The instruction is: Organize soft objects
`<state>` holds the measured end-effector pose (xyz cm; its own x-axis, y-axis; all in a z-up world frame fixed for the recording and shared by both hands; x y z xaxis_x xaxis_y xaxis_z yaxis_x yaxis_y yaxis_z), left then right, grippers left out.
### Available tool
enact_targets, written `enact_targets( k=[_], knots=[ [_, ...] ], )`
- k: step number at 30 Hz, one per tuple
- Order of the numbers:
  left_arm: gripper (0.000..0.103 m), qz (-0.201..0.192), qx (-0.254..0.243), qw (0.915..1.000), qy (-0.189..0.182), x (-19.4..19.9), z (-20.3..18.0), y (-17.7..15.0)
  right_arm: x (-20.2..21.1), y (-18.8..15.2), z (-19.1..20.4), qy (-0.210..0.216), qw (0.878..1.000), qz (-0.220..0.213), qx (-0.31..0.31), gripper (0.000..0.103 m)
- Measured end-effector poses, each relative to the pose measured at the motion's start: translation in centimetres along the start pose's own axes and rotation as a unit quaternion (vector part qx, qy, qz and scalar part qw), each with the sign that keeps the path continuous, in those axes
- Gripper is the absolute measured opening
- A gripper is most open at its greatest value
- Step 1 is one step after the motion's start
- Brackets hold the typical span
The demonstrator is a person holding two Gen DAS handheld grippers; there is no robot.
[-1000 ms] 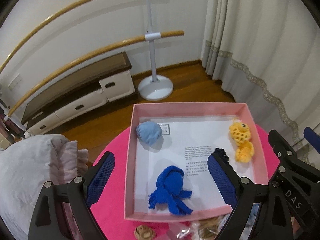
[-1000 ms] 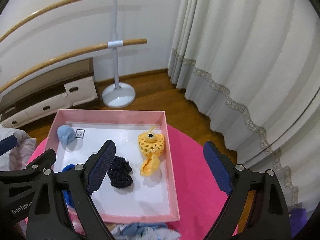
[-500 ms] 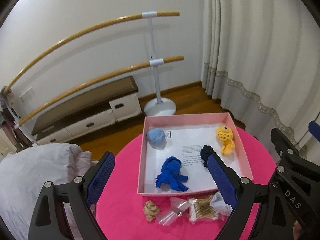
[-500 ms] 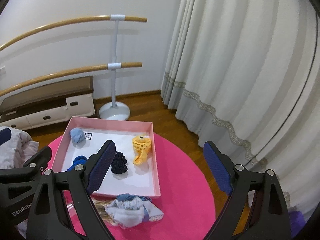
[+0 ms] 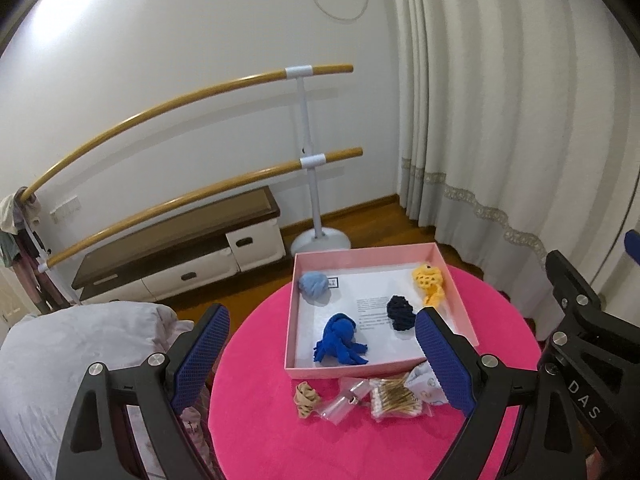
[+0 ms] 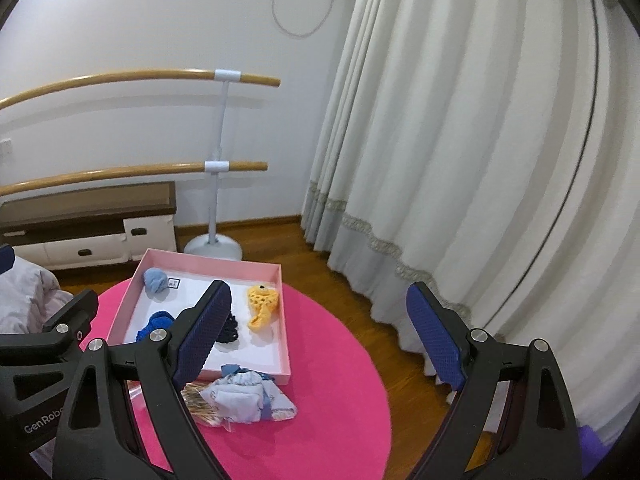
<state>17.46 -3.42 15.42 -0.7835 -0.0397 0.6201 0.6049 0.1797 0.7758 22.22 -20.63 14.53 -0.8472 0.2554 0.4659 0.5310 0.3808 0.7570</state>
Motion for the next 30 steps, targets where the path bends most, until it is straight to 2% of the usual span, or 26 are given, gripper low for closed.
enact_targets(
  k=[7,13,24,30],
  knots=[
    [0.092,-0.031,0.002,0.9995,-0.001,3.4,0.5,-0.2,2.9,1.0,-0.6,-0.017,0.999,-0.027,0.004,0.088],
    [0.093,-0.047,0.006,0.9989,-0.002,4.7,1.2,-1.1,4.7,1.5,-0.6,-0.027,0.999,-0.043,0.014,0.088],
    [0.093,-0.005,0.026,0.9988,-0.04,5.3,3.0,-4.6,5.9,-1.6,0.4,0.016,0.999,-0.036,0.016,0.088],
    [0.095,0.011,0.019,0.9981,-0.057,4.9,3.6,-6.3,6.0,-4.3,1.0,0.036,0.999,-0.01,0.028,0.088]
  ],
)
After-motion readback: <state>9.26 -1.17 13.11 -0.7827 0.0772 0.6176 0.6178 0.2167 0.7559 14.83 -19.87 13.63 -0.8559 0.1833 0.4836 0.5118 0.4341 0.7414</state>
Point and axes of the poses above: each gripper's, at about its wrist camera, not at the fingertips, and x roughly against the way its jaws point, z to its left, y to its top, the point moved 5 cm from there along -x, roughly the way its jaws point, and after that the axes turned 15 degrees about x, right-handed, at the moved point
